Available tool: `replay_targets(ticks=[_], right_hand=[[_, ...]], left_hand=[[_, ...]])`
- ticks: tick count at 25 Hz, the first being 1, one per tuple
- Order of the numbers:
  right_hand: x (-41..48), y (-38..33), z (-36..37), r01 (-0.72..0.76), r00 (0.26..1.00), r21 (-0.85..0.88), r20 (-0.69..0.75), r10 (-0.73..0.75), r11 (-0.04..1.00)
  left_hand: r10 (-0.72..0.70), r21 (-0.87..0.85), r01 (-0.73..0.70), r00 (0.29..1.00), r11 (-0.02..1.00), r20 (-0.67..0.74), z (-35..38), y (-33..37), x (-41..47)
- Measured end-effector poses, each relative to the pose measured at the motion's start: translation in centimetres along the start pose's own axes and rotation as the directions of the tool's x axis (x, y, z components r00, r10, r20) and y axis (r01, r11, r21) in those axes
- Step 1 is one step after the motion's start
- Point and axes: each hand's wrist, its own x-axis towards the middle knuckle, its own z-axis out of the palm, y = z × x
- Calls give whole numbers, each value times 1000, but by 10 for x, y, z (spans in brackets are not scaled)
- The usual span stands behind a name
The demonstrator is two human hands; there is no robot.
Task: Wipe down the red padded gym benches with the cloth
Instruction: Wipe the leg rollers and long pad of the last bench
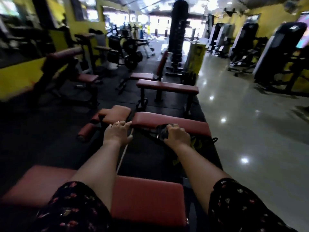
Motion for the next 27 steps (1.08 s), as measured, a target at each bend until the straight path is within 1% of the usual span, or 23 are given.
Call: replay_targets(ticks=[2,5,8,10,12,15,17,19,21,23,27], right_hand=[[1,-27,10,73,997,-1,16,-73,997],[-10,-93,28,240,968,14,67,-241,971],[-37,-170,42,415,903,51,95,-418,908],[-53,-215,50,494,860,67,109,-499,867],[-75,-266,60,567,810,73,128,-572,820],[-111,-345,78,657,734,85,156,-661,749],[-133,-398,89,716,677,74,171,-716,694],[-153,-450,98,790,595,55,173,-785,611],[-175,-502,105,864,490,30,169,-855,502],[-197,-548,112,904,416,23,176,-892,427],[-230,-619,126,937,337,26,208,-918,349]], left_hand=[[-95,-31,95,995,995,-16,-1,-22,-28],[-250,2,250,968,968,3,6,-73,-83],[-424,-9,424,906,906,19,14,-131,-143],[-473,9,473,881,881,27,12,-162,-175],[-540,12,540,841,842,32,11,-204,-214],[-657,30,656,753,754,43,12,-278,-282],[-705,58,703,708,709,37,12,-325,-323],[-729,82,725,684,684,29,10,-368,-356],[-757,69,755,652,652,27,8,-410,-387],[-791,76,788,612,611,17,8,-445,-417],[-845,76,842,535,535,17,9,-495,-469]])
